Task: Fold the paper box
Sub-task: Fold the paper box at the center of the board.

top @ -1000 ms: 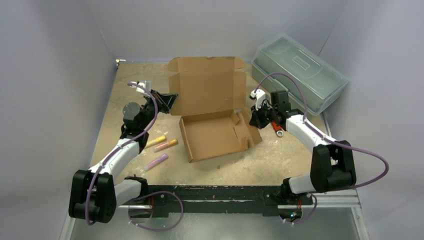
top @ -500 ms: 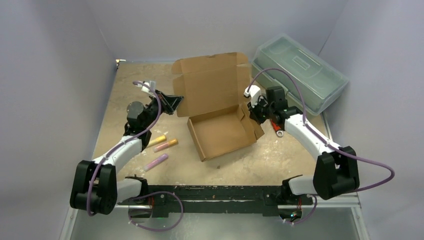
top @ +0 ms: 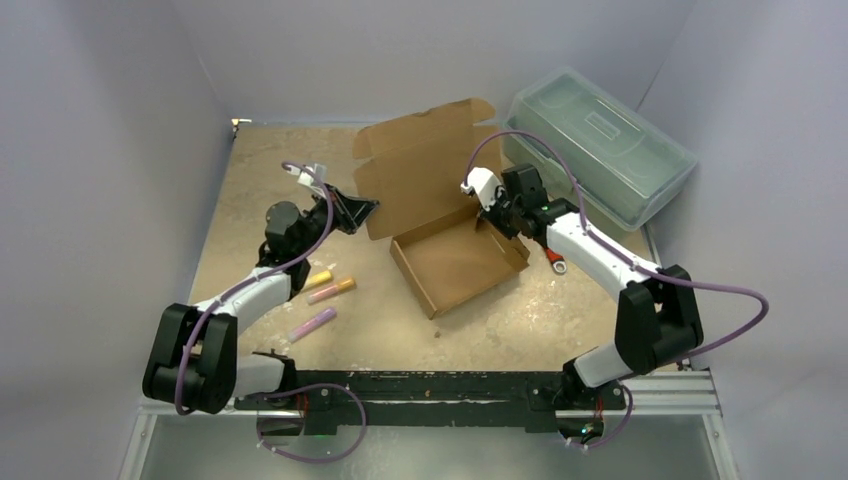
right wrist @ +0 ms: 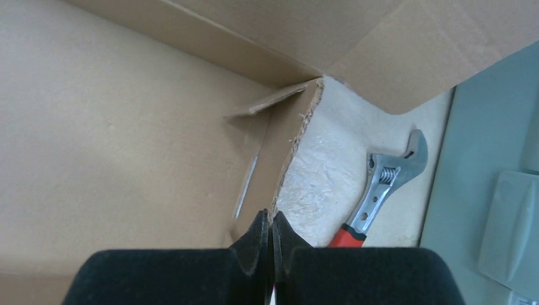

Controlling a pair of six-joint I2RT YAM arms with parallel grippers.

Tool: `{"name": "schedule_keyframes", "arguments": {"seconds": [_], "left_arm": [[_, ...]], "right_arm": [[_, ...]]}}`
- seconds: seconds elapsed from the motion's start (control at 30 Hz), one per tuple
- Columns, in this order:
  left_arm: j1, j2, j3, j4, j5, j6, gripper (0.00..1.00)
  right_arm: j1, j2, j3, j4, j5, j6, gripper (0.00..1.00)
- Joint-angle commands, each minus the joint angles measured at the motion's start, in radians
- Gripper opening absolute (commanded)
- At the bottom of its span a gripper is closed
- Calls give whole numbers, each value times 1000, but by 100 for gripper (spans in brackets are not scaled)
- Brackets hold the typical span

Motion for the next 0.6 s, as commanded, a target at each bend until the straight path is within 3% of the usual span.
{"name": "schedule_keyframes", "arguments": {"seconds": [0.0, 0.4, 0.57], "left_arm": [[-40, 5, 44, -20, 20, 58, 0], [-54, -12, 47, -50, 0, 88, 0], [-54, -17, 47, -55, -3, 93, 0]], "right_arm": [[18, 16, -13, 59, -3, 4, 0], [-6, 20, -62, 105, 16, 94, 15], [-61, -19, -55, 68, -132, 108, 28]]}}
